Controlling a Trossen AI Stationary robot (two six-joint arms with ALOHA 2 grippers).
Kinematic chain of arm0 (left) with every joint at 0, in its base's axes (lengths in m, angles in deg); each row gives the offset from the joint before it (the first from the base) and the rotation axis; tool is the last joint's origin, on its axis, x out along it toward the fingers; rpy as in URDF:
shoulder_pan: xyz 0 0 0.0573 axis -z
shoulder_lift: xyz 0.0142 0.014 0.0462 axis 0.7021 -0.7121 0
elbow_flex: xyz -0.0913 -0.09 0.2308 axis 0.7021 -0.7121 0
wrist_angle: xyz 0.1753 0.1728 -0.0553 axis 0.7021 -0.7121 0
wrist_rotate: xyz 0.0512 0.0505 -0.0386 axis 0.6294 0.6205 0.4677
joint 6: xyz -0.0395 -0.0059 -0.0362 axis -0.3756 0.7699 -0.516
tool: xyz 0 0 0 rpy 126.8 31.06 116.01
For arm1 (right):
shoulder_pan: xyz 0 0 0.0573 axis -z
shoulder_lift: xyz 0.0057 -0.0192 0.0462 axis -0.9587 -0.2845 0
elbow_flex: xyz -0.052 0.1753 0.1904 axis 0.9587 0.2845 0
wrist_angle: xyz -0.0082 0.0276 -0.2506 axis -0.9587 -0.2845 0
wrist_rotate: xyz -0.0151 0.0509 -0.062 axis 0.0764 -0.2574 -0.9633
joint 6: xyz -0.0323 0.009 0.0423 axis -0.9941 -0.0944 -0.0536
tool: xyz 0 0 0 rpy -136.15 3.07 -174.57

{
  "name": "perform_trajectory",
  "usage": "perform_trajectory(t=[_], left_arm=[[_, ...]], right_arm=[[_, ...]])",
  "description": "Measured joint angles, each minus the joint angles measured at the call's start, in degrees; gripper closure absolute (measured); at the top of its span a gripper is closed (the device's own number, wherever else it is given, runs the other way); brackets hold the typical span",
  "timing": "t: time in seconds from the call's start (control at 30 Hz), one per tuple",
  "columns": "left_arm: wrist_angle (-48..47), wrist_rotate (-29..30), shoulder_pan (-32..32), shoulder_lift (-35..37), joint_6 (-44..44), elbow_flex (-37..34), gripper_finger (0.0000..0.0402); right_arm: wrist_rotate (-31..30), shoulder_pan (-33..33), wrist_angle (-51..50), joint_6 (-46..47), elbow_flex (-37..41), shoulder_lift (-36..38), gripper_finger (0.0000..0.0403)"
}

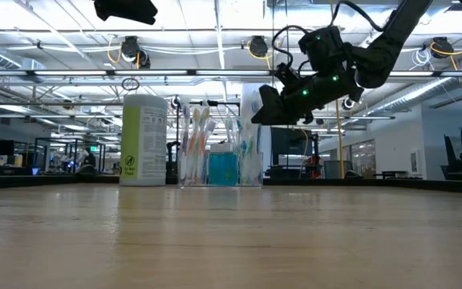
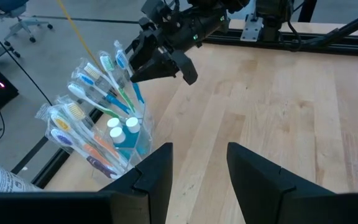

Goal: Pick & Place toothbrushing station
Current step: Put the blue toothbrush into the transparent organizer

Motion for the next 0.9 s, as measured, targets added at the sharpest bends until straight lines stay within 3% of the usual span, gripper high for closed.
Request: perform_trajectory(t=[0.13,0.33,0.57,0.9], left_arm=[[0.0,0.0,-0.01,0.0,0.0,0.0,0.0243],[0.0,0.0,-0.01,0.0,0.0,0.0,0.0243],[0.0,0.0,0.01,0.0,0.0,0.0,0.0243],[0.02,0.0,0.01,0.0,0.0,0.0,0.0243]], right_arm=[[0.1,-0.16,-1.48,0.45,0.02,0.22,0.0235],[0.06,-0.4,-11.59,2.63,0.02,0.21,0.0233],[-0.05,-0.66,-8.99,0.92,0.02,0.35,0.0232],[-0.14,-2.34,-16.06,0.13,0.02,9.62,0.0232]])
